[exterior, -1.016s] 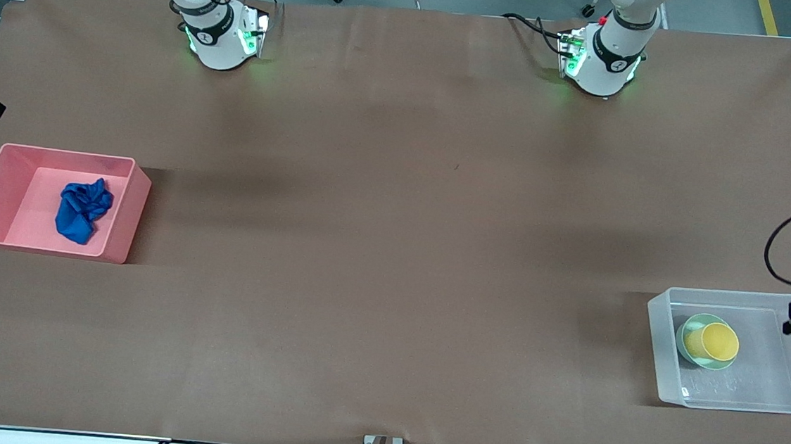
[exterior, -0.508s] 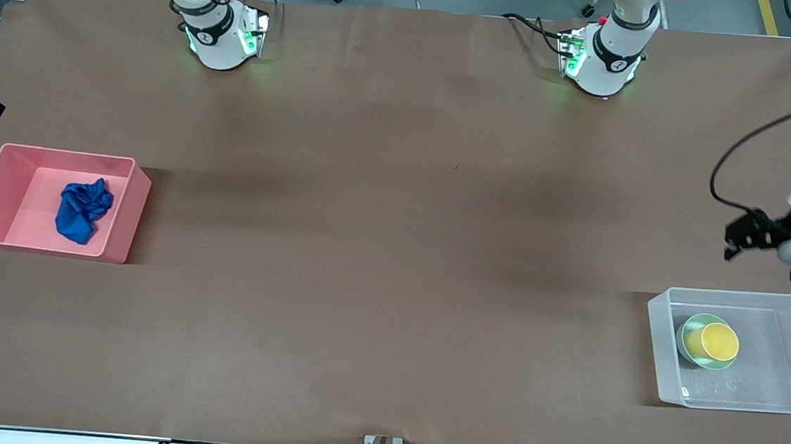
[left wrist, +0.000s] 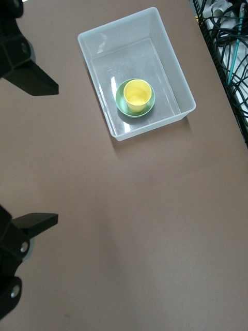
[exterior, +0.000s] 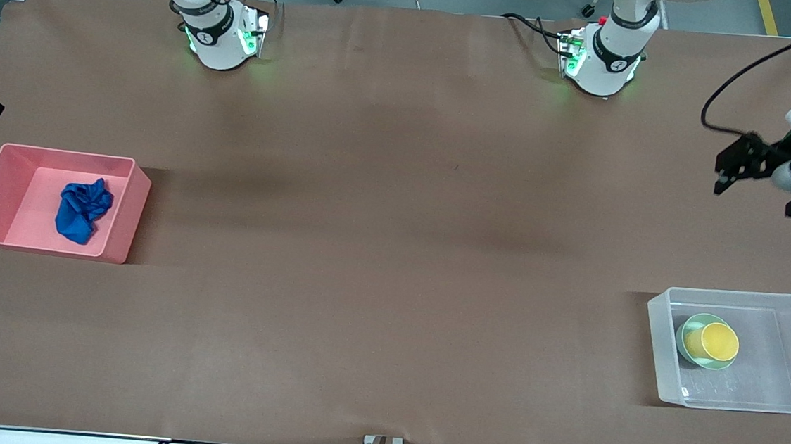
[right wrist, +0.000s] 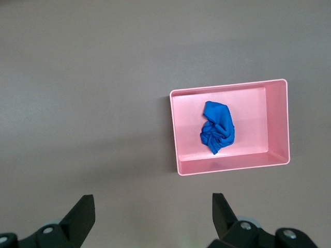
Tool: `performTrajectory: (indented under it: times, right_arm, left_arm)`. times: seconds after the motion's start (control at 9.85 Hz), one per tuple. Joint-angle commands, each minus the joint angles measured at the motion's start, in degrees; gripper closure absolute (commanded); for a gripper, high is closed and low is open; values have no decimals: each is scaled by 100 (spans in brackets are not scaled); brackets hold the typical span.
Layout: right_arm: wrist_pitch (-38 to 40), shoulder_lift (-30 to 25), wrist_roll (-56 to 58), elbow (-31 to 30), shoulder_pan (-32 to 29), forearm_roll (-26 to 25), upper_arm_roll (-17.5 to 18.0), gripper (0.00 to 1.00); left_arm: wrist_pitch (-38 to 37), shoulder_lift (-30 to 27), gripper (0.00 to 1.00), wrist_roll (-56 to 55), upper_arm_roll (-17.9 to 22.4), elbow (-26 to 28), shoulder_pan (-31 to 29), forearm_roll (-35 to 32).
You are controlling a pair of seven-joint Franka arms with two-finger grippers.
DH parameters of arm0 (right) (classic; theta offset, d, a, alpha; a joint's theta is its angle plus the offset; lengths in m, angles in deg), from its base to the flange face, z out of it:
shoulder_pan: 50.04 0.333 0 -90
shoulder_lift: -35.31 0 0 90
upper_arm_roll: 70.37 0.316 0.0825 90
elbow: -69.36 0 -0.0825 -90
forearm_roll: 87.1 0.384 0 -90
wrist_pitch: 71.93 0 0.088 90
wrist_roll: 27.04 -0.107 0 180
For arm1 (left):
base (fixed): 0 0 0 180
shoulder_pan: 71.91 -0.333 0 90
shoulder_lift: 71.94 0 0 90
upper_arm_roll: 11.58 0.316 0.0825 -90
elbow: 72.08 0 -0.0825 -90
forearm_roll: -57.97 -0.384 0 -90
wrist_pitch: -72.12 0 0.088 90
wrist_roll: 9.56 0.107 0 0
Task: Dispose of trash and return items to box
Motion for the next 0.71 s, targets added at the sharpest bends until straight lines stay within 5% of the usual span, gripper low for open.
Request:
performTrajectory:
  times: [0.0,0.61]
  right_arm:
    - [29,-91,72,-71,-79,19,49,0]
    - [29,-91,72,-71,-79,19,40,0]
  left_arm:
    - [-517,162,0,-607,85,-167,24,52]
    - [-378,82,0,-1104,76,185,-38,201]
